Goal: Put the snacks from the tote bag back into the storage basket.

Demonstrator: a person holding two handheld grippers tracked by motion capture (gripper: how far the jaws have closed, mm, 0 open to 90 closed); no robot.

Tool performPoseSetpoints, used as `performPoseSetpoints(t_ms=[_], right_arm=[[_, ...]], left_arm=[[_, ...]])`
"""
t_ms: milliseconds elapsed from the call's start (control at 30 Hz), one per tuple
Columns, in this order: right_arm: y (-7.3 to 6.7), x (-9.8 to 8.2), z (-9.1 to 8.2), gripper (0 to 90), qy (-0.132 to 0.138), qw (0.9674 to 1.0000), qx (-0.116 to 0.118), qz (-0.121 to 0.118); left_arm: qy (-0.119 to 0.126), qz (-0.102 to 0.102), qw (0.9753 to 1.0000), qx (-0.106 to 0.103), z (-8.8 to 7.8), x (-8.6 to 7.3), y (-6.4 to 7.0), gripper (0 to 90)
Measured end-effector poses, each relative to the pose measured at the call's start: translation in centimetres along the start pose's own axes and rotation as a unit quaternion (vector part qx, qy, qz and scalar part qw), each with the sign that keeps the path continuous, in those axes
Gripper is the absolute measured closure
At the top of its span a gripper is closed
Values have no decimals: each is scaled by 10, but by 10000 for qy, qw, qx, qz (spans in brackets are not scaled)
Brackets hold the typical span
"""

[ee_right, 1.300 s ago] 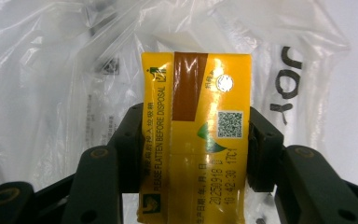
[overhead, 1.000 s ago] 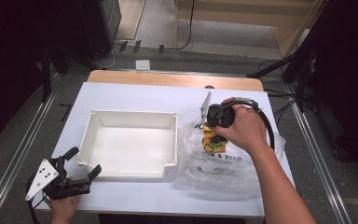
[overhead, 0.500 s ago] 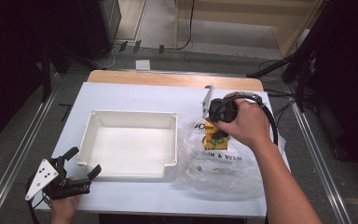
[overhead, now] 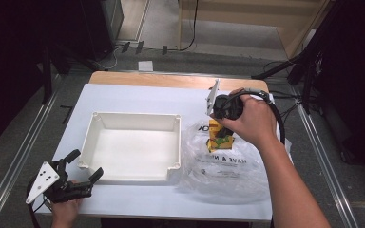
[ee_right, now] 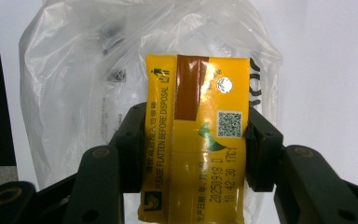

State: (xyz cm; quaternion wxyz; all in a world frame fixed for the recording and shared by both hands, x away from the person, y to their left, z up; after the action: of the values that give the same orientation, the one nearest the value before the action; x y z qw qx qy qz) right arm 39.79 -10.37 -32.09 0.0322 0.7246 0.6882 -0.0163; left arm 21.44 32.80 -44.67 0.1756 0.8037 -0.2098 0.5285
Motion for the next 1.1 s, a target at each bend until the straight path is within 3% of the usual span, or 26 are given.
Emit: performPoseSetpoints(t_ms=[700,1100], right_arm=[[4,19,-15,526,197,9998,-30,97],[6,35,-22,527,313,9995,-39,8]], left_arm=[[1,2,10000,-11,0,0,0,0],[2,-5,10000,-19,0,0,0,0]])
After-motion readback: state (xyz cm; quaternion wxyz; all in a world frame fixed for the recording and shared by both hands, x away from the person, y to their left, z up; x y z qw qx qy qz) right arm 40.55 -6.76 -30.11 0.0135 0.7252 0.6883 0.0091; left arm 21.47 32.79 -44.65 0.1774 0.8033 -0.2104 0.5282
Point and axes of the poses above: each handheld gripper's, and its own axes: z roughly forward along the jaws, x roughly out of its top, y roughly to its right, the point moved 2 cm from there along z, roughly forward along the jaws, and after that the axes turned 15 degrees about -y, right-handed, at the moved point
